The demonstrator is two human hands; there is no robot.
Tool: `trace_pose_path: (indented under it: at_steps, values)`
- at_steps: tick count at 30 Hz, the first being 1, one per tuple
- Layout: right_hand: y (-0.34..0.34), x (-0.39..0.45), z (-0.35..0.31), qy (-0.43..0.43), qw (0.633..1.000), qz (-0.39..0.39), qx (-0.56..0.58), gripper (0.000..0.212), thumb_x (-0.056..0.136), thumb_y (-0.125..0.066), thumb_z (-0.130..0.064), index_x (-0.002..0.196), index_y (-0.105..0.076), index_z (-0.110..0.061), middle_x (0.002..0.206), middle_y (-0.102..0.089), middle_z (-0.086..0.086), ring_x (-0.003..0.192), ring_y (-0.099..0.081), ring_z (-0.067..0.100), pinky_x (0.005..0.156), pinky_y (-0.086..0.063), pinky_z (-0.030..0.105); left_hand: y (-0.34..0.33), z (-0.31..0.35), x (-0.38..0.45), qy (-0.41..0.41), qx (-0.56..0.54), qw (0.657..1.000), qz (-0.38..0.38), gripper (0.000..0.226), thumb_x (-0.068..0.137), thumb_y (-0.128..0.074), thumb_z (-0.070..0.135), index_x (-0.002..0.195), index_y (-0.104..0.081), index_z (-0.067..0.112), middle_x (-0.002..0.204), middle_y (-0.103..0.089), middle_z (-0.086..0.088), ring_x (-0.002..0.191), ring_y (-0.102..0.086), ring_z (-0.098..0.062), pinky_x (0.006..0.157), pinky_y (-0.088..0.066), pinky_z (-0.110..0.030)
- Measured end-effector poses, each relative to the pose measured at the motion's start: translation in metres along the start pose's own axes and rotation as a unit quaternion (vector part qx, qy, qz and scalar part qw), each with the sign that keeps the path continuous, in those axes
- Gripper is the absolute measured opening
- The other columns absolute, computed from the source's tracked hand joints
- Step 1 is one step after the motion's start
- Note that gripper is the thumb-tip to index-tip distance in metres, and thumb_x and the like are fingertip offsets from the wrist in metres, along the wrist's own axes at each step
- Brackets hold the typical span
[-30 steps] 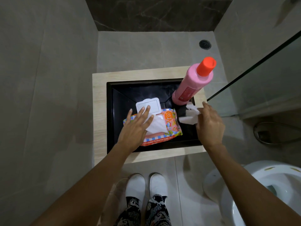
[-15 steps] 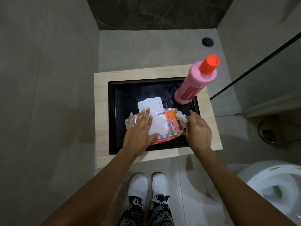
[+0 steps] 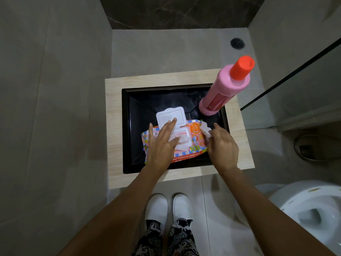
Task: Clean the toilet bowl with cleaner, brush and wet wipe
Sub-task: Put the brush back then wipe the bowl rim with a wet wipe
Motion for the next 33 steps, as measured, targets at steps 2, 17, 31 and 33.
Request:
trace_pose_path:
  at_steps: [2,17,31,33]
  values:
    - [-0.001,-0.001,0.001,-0.001,1.000,-0.001,-0.001,0.027,0.064,-0.084,0.001,0.085,-0.067,0.002,0.111,-0.068,0.024,0.094,-0.069,0.037,0.072,-0.058,0.041,0.002,0.000,0.007,-0.002,0.009,1.000,-0.006,0.010,0.069,-0.083,0.025,0.074,-0.075,0.021,0.141,-0.049,-0.012,0.129,-0.048,-0.030,0.109,-0.014,-0.061]
    - [-0.006,-0.002,-0.001,-0.002,1.000,0.009,-0.007,0.021,0.067,-0.080,0.003,0.083,-0.067,0.003,0.108,-0.067,0.027,0.090,-0.069,0.039,0.072,-0.058,0.044,-0.017,-0.004,0.051,0.093,0.036,0.973,-0.207,0.109,0.078,-0.064,0.053,0.151,0.007,0.015,0.158,0.011,-0.014,0.145,0.013,-0.029,0.112,0.011,-0.054]
    - [0.006,-0.004,-0.003,0.002,0.999,0.030,-0.015,0.017,0.081,-0.055,-0.011,0.081,-0.066,0.002,0.108,-0.067,0.026,0.086,-0.069,0.038,0.072,-0.057,0.041,0.015,0.012,-0.008,-0.001,-0.004,1.000,0.002,0.066,0.075,-0.061,0.034,0.133,-0.042,0.010,0.122,-0.056,-0.012,0.118,-0.046,-0.023,0.112,-0.007,-0.055]
    - [0.007,-0.006,-0.001,-0.008,1.000,0.027,-0.011,0.010,0.072,-0.071,0.001,0.081,-0.066,0.002,0.108,-0.067,0.027,0.085,-0.069,0.039,0.072,-0.057,0.043,0.013,0.018,-0.024,-0.003,-0.042,0.999,-0.003,0.057,0.080,-0.053,0.031,0.132,-0.046,0.009,0.125,-0.057,-0.010,0.119,-0.046,-0.021,0.113,-0.010,-0.054]
Point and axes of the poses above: each hand's wrist, its own x-axis towards the middle knuckle, its own y-axis out of the back of the hand, z = x × y, the point moved 4 cm from there along x, towards the middle knuckle
